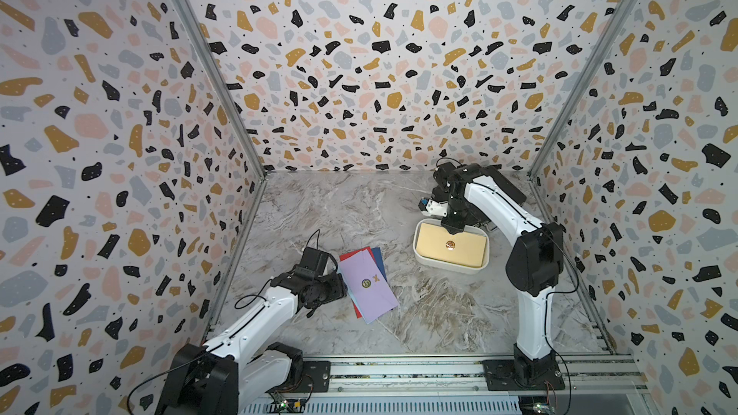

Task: Put the sealed envelopes into the storage box
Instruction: Place the envelope in the storage box.

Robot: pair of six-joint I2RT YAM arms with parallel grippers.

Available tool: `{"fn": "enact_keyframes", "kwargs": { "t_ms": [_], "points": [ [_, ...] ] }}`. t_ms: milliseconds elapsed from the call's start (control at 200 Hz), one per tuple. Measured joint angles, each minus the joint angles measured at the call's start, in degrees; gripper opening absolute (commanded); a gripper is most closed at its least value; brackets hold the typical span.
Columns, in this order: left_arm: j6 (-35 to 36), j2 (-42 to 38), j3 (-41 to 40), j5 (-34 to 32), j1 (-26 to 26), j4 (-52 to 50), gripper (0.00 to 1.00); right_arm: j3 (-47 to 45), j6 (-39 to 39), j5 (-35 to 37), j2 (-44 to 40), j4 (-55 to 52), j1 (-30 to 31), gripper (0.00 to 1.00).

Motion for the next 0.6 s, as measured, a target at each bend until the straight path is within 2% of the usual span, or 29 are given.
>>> {"fn": "enact_keyframes", "kwargs": {
  "t_ms": [125, 215, 295, 325, 370, 486, 601],
  "points": [
    [0.0, 0.0, 0.0, 0.0, 0.0, 0.0, 0.65, -2.08, 3.13, 1.46, -2.84, 4.76, -0.15, 0.39],
    [-0.02, -0.11, -0.04, 0.0, 0.0, 0.04, 0.65, -7.45, 7.13, 2.45, -9.07, 10.6, -0.31, 0.41],
    [-0.04, -0.26, -0.33, 0.02, 0.0, 0.26, 0.65, -13.66, 12.04, 3.41, -16.81, 17.4, -0.33, 0.55],
    [-0.07, -0.28, -0.46, 0.04, 0.0, 0.33, 0.65, -16.0, 14.1, 3.91, -19.93, 19.87, -0.33, 0.64],
    [-0.13, -0.33, -0.63, 0.13, 0.0, 0.5, 0.66, -19.54, 18.58, 4.81, -24.59, 23.63, -0.35, 0.68],
    [-0.39, -0.33, -0.94, 0.52, 0.0, 1.31, 0.65, -28.57, 28.63, 4.07, -34.86, 32.92, -0.52, 0.72],
    [-0.83, -0.2, -0.94, 1.4, 0.0, 2.47, 0.61, -35.39, 38.34, -4.2, -38.77, 39.8, -0.81, 0.65]
  ]
}}
